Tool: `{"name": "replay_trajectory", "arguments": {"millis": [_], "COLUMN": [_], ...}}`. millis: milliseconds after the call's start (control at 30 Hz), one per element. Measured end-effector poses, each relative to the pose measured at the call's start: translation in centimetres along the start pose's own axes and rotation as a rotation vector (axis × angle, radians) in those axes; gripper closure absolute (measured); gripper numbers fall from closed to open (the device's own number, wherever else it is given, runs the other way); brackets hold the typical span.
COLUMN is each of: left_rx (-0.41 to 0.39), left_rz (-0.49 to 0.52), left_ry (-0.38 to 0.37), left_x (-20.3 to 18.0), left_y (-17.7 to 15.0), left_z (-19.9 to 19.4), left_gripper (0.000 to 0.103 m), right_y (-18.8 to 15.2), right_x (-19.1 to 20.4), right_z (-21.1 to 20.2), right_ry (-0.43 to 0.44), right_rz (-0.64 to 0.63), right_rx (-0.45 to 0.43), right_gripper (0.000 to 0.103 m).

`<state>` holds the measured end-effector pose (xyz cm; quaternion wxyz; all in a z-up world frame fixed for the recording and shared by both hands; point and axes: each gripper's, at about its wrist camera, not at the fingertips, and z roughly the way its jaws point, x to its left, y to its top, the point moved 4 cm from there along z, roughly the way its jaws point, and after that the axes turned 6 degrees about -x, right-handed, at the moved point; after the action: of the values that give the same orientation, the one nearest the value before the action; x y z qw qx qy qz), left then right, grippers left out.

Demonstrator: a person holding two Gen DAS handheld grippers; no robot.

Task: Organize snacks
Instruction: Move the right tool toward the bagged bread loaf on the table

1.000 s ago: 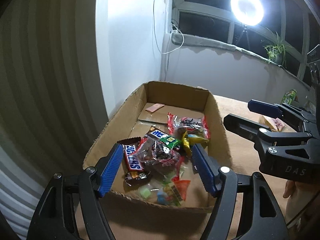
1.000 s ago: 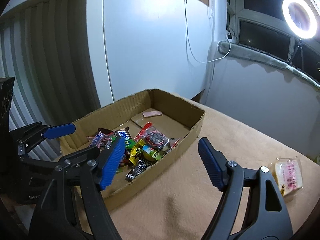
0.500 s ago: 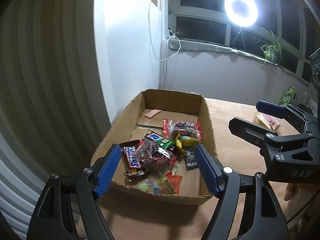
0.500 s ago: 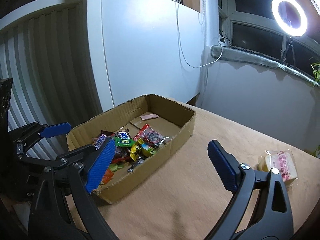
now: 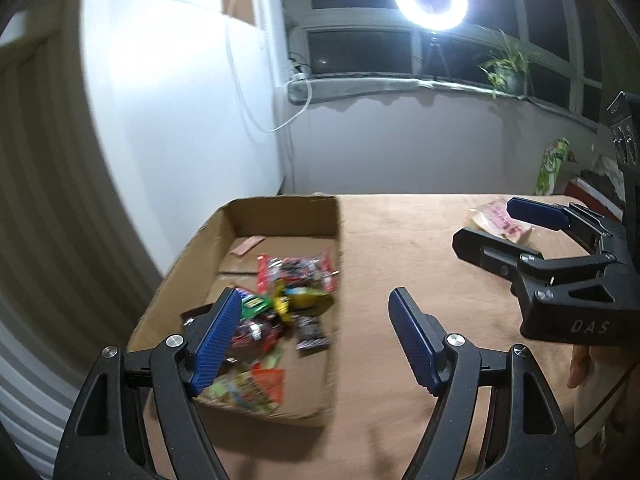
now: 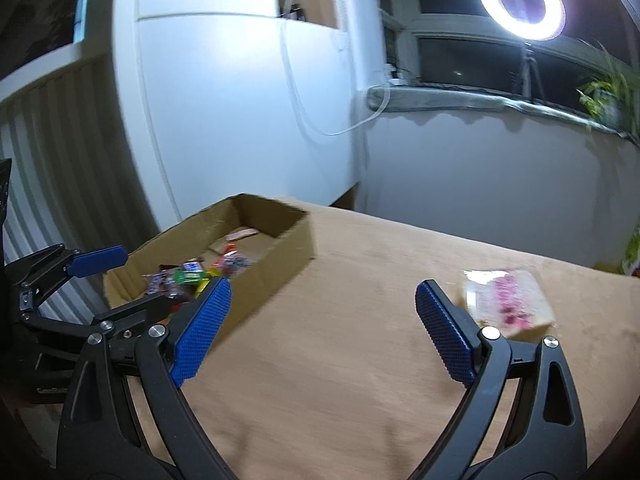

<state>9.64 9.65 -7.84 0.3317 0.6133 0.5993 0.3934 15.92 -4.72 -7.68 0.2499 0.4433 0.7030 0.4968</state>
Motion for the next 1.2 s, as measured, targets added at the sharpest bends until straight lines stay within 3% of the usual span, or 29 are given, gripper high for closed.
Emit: {"name": "replay_trajectory", "arguments": {"millis": [300, 600, 733, 833, 1033, 1200], "left_rx": [0.031, 0.077, 0.14, 0.19, 0.265, 0.291], "left_rz": [0.095, 0.124, 0.063, 0.042, 0.007, 0.022], "left_ry": [-0.095, -0.281, -0.409, -0.458, -0.454, -0.444], "left_x": [-6.7, -13.0, -15.5, -17.2, -19.6, -21.3], "left_y": [0.6, 0.7, 0.7, 0.7, 0.8, 0.3], "left_z": [1.6, 4.3, 6.4, 8.7, 13.3, 14.9], "left_gripper": [0.027, 0.027, 0.027, 0.027, 0.027, 0.027], "right_y": [-1.6, -2.9, -2.5, -2.2, -2.0, -3.0], "right_x": [-10.5, -17.3, -19.0, -19.8, -20.6, -21.1], "right_z": [-3.1, -3.8, -1.8, 0.5, 5.0, 7.5], "right_ry": [-0.163, -0.243, -0.213, -0.174, -0.1, -0.025], "right_rz": [0.121, 0.174, 0.169, 0.165, 0.127, 0.152], "right_rx": [-0.007, 0.047, 0.1, 0.149, 0.236, 0.275], "right_gripper": [0.008, 0.007, 0.005, 0.005, 0.005, 0.005]}}
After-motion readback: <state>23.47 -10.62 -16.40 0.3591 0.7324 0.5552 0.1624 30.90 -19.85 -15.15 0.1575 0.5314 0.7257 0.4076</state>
